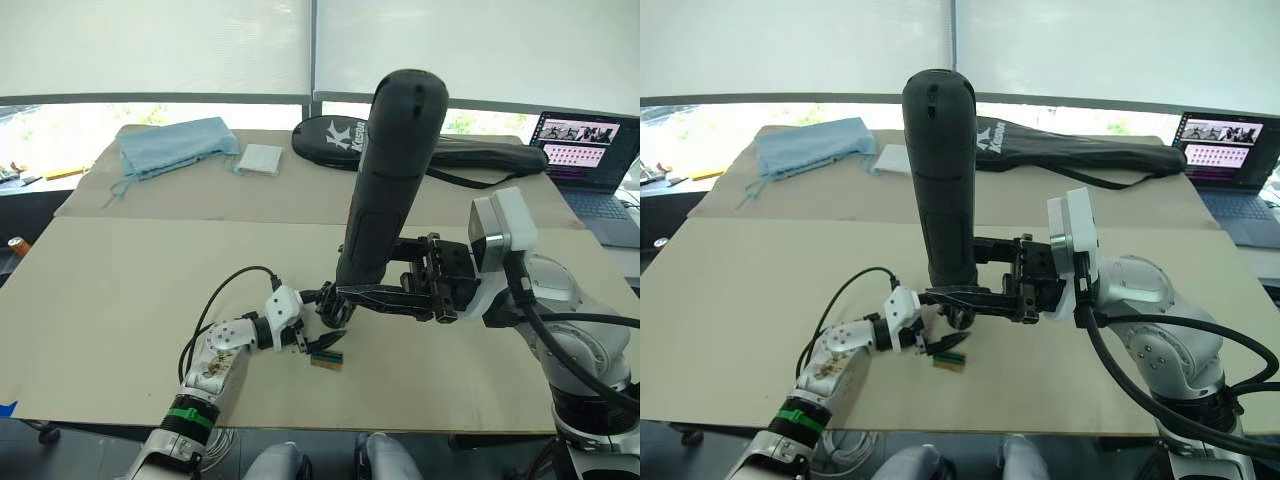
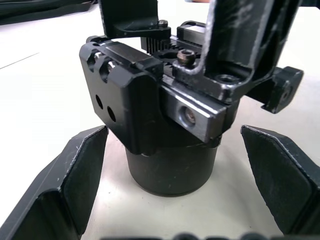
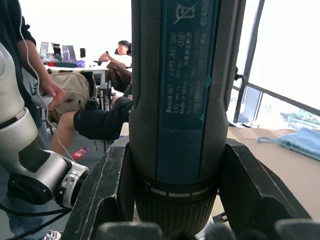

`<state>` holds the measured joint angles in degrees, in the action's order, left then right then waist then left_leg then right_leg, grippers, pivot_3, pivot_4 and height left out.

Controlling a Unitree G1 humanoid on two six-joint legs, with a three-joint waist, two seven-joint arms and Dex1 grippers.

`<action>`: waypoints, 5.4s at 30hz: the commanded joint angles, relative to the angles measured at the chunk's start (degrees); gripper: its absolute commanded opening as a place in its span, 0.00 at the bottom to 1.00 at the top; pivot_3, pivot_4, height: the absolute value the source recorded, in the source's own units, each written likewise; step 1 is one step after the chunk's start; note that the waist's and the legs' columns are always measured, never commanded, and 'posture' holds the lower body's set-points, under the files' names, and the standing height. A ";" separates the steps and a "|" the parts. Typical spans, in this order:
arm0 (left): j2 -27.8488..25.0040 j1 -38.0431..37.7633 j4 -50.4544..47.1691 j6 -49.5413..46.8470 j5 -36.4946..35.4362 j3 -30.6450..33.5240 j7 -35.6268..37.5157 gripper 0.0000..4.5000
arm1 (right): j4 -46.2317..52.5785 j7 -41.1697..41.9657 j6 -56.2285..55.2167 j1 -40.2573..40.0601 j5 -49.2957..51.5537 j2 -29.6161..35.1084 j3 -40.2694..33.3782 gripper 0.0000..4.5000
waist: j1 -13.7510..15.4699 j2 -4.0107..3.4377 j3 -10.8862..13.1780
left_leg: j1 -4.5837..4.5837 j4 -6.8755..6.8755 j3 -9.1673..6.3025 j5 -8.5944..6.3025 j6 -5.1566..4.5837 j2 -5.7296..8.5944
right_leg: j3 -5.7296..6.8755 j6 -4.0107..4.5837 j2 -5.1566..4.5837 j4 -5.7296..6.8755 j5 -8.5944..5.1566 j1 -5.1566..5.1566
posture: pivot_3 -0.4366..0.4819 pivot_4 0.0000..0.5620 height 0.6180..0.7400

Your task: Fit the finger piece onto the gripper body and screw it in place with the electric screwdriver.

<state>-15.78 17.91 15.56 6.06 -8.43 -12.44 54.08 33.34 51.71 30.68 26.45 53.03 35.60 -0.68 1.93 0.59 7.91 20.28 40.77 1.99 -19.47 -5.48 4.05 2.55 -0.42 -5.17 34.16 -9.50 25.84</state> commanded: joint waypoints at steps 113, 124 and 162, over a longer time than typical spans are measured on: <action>-1.00 -1.77 0.97 -9.58 2.45 -4.30 -1.84 0.51 | -12.28 3.64 -7.52 7.77 -21.87 -10.56 8.42 0.43 | -0.15 -0.09 0.03 | -0.74 0.12 -0.56 -0.14 0.64 0.13 | 1.15 -0.11 0.05 -0.15 0.01 -1.06 | 0.48 0.27 1.00; -1.11 -1.84 0.88 -9.68 2.44 -4.32 -1.74 0.51 | -13.06 3.61 -8.38 7.58 -23.56 -11.08 9.06 0.43 | -0.16 -0.09 0.03 | -0.75 0.12 -0.59 -0.14 0.63 0.13 | 1.14 -0.10 0.02 -0.15 0.01 -1.06 | 0.48 0.27 1.00; -1.16 -2.05 0.57 -10.40 2.37 -4.46 -1.39 0.51 | -10.01 1.93 -3.90 6.37 -20.09 -12.27 9.18 0.43 | -0.11 -0.09 0.03 | -0.71 0.05 -0.67 -0.16 0.49 0.13 | 0.70 -0.09 -0.05 -0.17 0.01 -0.83 | 0.48 0.27 1.00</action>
<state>-16.25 18.04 13.09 0.21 -8.03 -14.09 51.97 20.93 53.70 26.63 32.84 31.20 23.74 8.83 1.81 0.50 7.94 19.57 40.81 1.33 -19.64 -5.01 4.18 3.25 -0.51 -5.22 33.99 -9.50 25.01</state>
